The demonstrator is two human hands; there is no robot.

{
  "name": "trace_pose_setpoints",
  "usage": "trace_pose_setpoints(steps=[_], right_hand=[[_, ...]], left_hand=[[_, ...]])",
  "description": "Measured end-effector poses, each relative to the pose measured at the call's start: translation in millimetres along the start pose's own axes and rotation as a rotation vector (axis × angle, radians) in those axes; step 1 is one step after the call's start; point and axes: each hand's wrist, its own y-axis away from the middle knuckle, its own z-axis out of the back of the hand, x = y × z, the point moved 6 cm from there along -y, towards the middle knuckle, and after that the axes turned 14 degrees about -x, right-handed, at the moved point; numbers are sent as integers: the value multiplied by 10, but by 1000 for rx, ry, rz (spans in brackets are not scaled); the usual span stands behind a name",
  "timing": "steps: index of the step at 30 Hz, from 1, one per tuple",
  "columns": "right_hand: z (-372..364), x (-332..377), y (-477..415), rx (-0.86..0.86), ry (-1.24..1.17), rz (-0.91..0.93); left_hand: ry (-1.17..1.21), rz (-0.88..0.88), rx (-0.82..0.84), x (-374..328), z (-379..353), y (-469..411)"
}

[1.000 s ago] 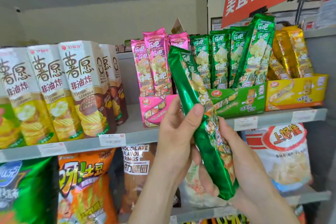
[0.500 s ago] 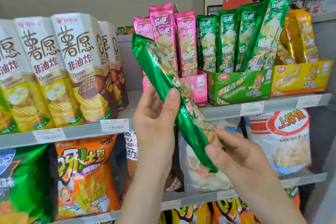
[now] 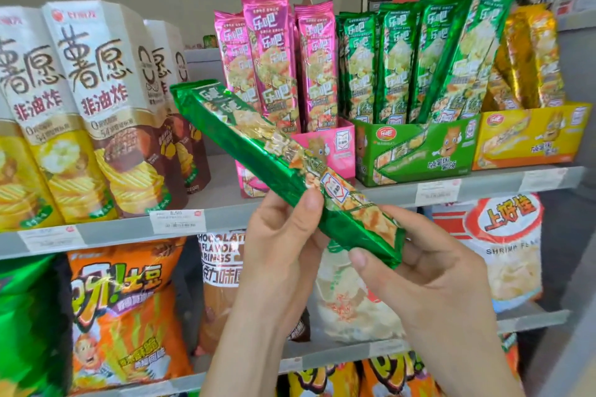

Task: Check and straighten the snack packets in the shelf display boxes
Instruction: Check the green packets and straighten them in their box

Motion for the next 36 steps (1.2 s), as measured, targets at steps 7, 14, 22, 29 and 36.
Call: trace_pose_setpoints(steps=[7,14,22,29,36], right_hand=[[17,-35,-72,121,-67,-71],[97,-5,-63,63,-10,25],[113,24,35,-28,184,324],[133,9,122,-62,478,557],[-29,-214,27,349,192,-226]], left_hand=[[-38,-42,-109,-2,84,47],[-4,-79,-66,-84,115,91],[56,-12,-66,-55,123,129],[-128,22,-131,-42,155,141],[-450,-224,-224,-216,292,151]])
